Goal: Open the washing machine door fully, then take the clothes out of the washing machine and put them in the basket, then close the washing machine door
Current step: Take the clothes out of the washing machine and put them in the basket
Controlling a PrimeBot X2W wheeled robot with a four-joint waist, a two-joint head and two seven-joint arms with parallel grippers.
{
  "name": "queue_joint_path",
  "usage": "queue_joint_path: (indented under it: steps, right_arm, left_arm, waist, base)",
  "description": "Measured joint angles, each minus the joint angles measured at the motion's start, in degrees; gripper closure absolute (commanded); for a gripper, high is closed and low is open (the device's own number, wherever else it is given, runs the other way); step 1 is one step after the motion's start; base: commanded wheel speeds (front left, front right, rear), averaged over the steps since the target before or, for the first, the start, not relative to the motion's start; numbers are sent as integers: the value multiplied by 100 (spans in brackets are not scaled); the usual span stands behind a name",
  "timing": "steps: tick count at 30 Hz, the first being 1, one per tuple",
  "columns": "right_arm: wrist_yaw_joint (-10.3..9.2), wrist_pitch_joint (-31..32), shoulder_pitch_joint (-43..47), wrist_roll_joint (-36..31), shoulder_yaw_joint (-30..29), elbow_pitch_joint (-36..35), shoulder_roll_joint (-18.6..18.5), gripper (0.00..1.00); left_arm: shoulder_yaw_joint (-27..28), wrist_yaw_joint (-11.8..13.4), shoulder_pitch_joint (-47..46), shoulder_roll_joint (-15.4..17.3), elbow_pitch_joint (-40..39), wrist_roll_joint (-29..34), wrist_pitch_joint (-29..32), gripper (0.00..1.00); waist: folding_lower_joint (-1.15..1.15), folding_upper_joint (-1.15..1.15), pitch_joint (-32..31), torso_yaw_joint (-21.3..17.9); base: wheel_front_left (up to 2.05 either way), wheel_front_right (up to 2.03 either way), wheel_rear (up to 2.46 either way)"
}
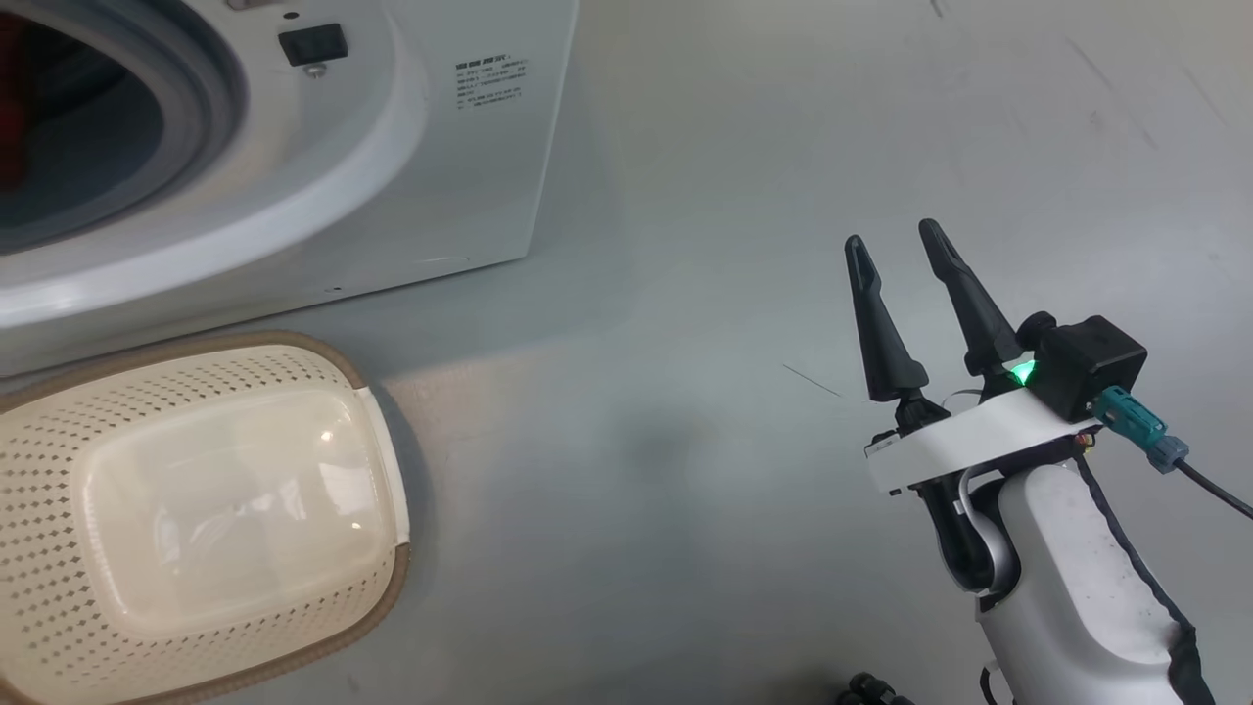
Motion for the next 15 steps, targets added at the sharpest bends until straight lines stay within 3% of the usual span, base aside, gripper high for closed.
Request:
queue_joint_path:
  steps: [15]
  right_arm:
    - [0, -8, 218, -86, -170, 116, -224, 0]
  left_arm:
    - [-91, -205, 715, -669, 296, -263, -1060, 100]
  waist:
    - [0, 0, -810, 480]
  base:
    - [0, 0, 0]
